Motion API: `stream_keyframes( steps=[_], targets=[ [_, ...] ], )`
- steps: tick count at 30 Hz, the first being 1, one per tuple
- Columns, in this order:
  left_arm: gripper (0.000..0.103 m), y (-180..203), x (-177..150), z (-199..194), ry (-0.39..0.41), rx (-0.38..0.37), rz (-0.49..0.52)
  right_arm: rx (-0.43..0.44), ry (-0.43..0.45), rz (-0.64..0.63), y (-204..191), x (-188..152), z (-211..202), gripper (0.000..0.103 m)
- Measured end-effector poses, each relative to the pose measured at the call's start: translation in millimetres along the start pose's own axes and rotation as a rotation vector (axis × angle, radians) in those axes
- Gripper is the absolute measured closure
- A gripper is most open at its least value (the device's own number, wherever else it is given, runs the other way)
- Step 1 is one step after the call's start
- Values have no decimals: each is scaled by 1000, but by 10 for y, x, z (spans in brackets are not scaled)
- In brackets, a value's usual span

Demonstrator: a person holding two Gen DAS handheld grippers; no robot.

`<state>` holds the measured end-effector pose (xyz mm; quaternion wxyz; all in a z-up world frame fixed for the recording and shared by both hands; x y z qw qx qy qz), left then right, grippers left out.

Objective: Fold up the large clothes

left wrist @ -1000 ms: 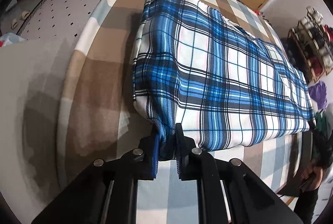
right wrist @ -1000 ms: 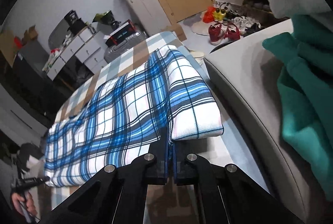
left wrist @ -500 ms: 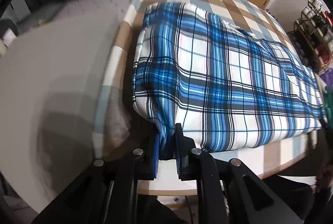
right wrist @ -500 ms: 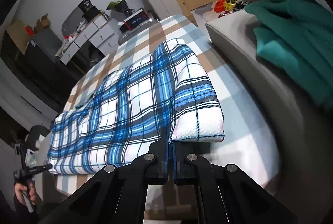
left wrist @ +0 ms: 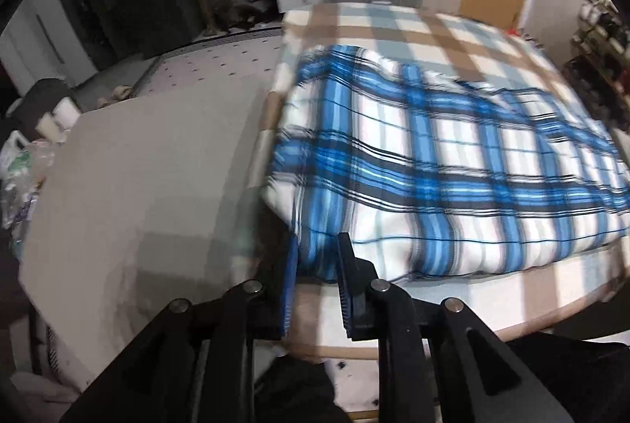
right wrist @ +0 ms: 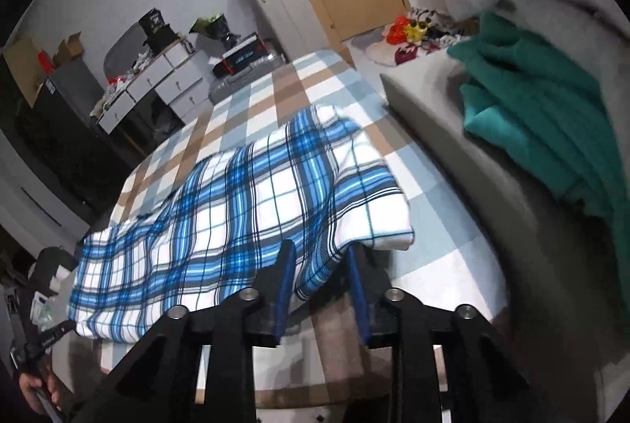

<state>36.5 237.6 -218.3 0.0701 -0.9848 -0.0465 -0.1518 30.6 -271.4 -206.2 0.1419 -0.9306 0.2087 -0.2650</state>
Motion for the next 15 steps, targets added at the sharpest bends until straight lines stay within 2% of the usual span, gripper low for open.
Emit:
stream_keyframes(
  steps=[1,3,5,7,9,11,15],
  targets=[
    [89,-46,-5,-8,10,35,0,-11,16,-2,6,15,-46,64],
    [89,-74,10,-17,25,67,16,-27,48,-10,5,31,-139,59],
    [88,-137,13,-46,37,86,14,-41,81,-26,-30,68,-249,58],
    [86,-154,9,-81,41,73,6,-40,95,-47,-112,87,-322,56],
    [77,-120,33,-130,51,42,4,-23,104,-85,-277,100,-365,51],
    [54,-23,77,-210,88,22,13,-4,105,-127,-484,92,-371,45],
    [38,312,235,-371,186,43,74,48,76,-209,-950,40,-227,33]
  ],
)
Point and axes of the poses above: each gripper's, at about its wrist camera, not at the fingertips, and z roughly the way its jaws point, y to its right, x to its top, the point moved 10 cm from there along z, roughly the way its jaws point, and after that the axes turned 12 degrees about -y, right-handed, at the moved point
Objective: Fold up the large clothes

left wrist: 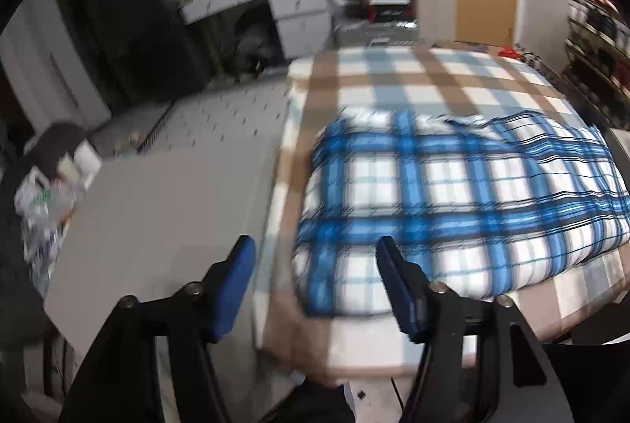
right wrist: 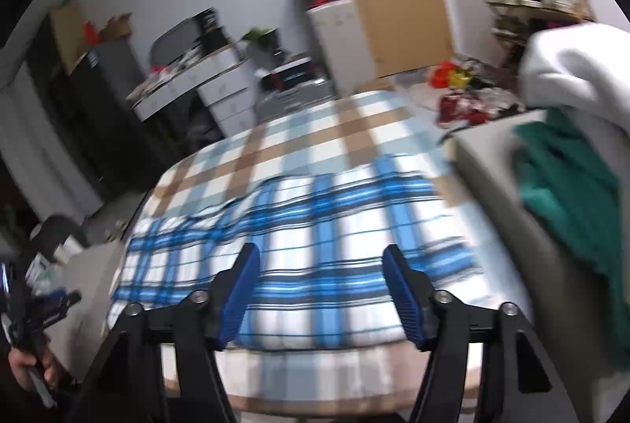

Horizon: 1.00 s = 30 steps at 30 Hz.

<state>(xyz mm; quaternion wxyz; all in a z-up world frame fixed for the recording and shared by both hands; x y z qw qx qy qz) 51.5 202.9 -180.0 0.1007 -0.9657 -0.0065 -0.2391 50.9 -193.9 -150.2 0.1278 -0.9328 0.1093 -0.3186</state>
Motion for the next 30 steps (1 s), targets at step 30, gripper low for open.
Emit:
stream_keyframes(
  steps=[30],
  targets=[
    [5,1017,815,856,-159,-178,89,-197,-353,-182,-698,258,1771,26]
  ],
)
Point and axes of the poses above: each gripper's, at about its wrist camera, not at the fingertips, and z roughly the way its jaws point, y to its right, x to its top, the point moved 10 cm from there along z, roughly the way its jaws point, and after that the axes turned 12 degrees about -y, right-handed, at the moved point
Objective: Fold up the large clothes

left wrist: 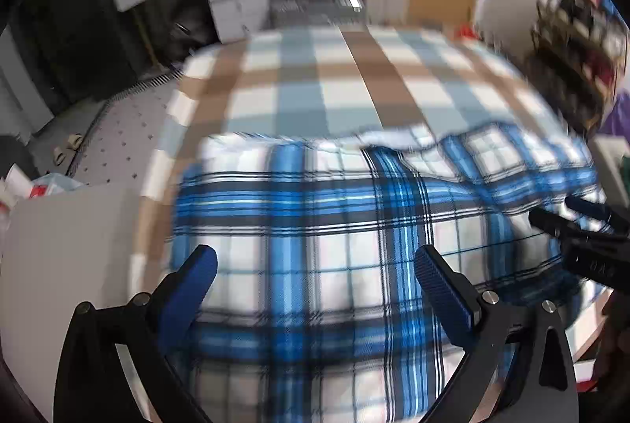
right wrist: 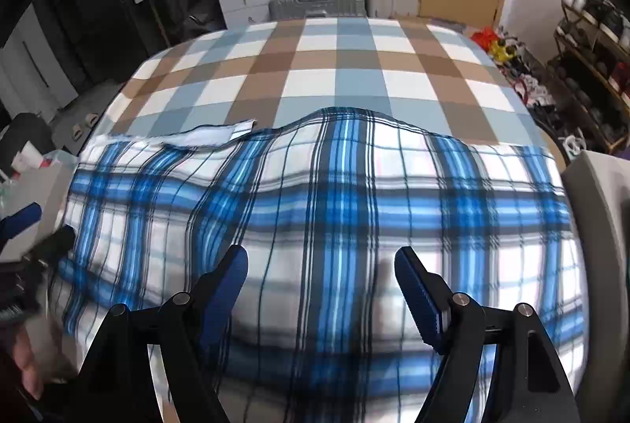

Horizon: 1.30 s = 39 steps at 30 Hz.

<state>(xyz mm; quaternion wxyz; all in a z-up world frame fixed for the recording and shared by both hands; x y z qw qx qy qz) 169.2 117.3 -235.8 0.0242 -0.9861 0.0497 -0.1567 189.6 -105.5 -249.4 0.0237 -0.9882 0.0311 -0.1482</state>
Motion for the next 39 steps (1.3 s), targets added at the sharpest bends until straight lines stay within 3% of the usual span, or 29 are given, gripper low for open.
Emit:
stream_keyframes(
  steps=[4,6,9,11,13,14,17,20,24,27,28,30,32,34,37,39],
  targets=[
    [5,84,-92,425,-106,8,10,-67,-109,-29,37,-35,400,24],
    [4,90,-159,555,-141,19,23,-96,-91,-80,7,-72,439,24],
    [5,51,-152,507,-174,-30,-13,-37,-110,-47,53,-59,395,26],
    [7,89,-72,297,-121,-106,-46,-5,-51,-15,119,-23,257,28],
    [7,268,6,51,-62,-220,-40,-27,34,28,306,36,11,26],
    [7,348,37,-17,-46,-236,-34,-34,70,42,378,71,-84,26],
    [7,588,72,112,-88,-193,18,-67,125,113,658,150,-212,20],
    [7,665,48,421,-159,-80,48,-79,37,144,831,129,66,20],
    [5,691,38,457,-145,22,92,-171,-75,32,798,30,371,18],
    [3,572,65,493,-162,-29,74,-161,-101,50,817,-25,314,18],
    [7,518,63,427,-155,-56,52,-155,-97,62,831,-26,282,18],
    [10,380,89,272,-115,-72,9,-154,-43,72,803,29,124,19],
    [10,144,81,61,-39,-47,-23,-109,49,59,658,176,-75,19],
    [10,-55,37,67,-39,-1,-46,-71,72,34,487,332,-135,19],
    [10,-278,-74,301,-104,11,-62,-84,-37,-8,276,504,153,20],
    [9,-328,-85,380,-126,-78,-91,-152,-159,-44,219,497,486,19]
  ],
)
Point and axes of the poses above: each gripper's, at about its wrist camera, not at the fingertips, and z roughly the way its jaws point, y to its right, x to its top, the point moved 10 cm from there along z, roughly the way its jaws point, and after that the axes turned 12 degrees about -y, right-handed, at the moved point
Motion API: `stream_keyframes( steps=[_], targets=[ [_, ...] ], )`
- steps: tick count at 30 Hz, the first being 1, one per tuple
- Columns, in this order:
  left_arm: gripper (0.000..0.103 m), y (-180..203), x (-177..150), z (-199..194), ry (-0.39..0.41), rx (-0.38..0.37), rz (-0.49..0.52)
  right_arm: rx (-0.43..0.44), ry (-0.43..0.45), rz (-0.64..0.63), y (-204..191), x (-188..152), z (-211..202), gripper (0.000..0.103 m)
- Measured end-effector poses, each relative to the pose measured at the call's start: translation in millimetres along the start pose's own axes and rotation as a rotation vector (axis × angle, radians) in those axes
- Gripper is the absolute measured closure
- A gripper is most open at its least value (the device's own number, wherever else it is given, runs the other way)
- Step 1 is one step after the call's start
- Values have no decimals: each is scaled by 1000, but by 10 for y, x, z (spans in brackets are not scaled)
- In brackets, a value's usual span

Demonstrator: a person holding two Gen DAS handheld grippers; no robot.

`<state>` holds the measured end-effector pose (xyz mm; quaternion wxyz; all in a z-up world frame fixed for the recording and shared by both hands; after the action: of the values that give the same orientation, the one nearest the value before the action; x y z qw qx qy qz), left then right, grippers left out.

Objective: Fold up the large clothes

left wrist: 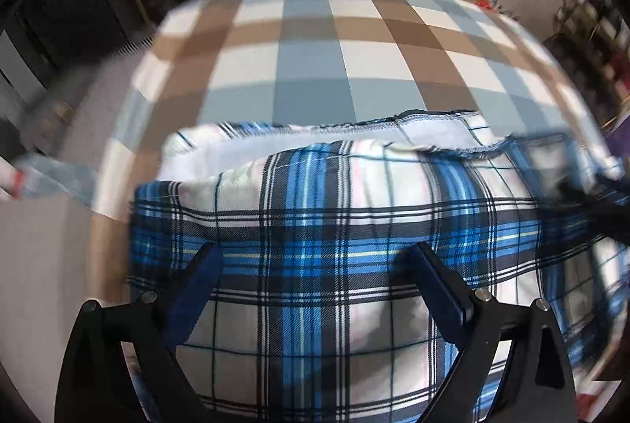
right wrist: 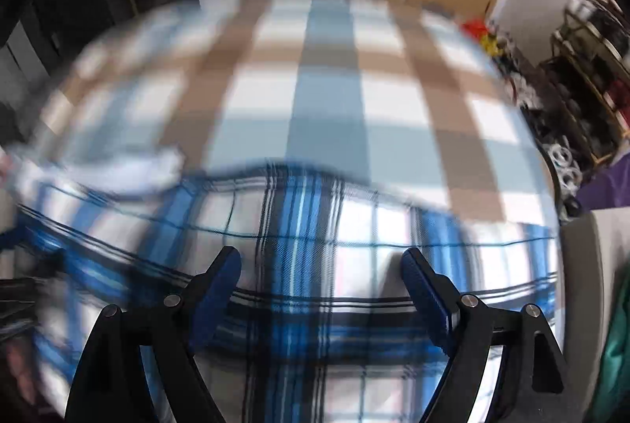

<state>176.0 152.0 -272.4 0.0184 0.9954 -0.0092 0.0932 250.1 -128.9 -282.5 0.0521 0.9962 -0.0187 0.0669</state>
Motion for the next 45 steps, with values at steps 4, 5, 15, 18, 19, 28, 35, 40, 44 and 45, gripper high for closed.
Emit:
stream_keyframes(
  steps=[4,5,15,18,19,28,35,40,44,45],
  targets=[
    [9,-70,11,-3,7,5,5,21,-39,2,-24,79,73,19],
    [9,-71,3,-23,11,-4,-1,21,-58,6,-10,79,64,20],
    [10,-794,-42,-366,111,-19,-179,73,171,-394,-1150,233,-722,13],
    [10,-963,-92,-403,121,-55,-228,113,111,-468,-1472,327,-535,14],
    [10,-974,-101,-403,122,-62,-231,150,69,-447,-1510,381,-428,15],
    [10,-761,-40,-296,96,-17,-122,315,-23,-405,-1518,365,-232,102],
    [10,-751,-59,-300,99,12,-116,306,158,-338,-1377,644,-566,103],
    [10,-802,-60,-256,86,12,-141,284,174,-244,-1238,820,-586,103],
    [10,-744,-52,-360,118,-5,-126,307,163,-269,-1181,676,-611,98],
    [10,-683,-52,-414,135,-26,-110,331,155,-273,-1147,603,-621,94]
  ],
)
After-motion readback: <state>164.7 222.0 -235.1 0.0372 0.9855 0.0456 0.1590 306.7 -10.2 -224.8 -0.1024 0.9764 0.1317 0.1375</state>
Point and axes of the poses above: each gripper's, at about its wrist camera, not at the fingertips, and z roughly the way its jaws point, y to its right, x to its top, the point moved 10 cm from there along z, roughly the way its jaws point, and after that the axes turned 12 degrees about -y, right-handed, at the moved point
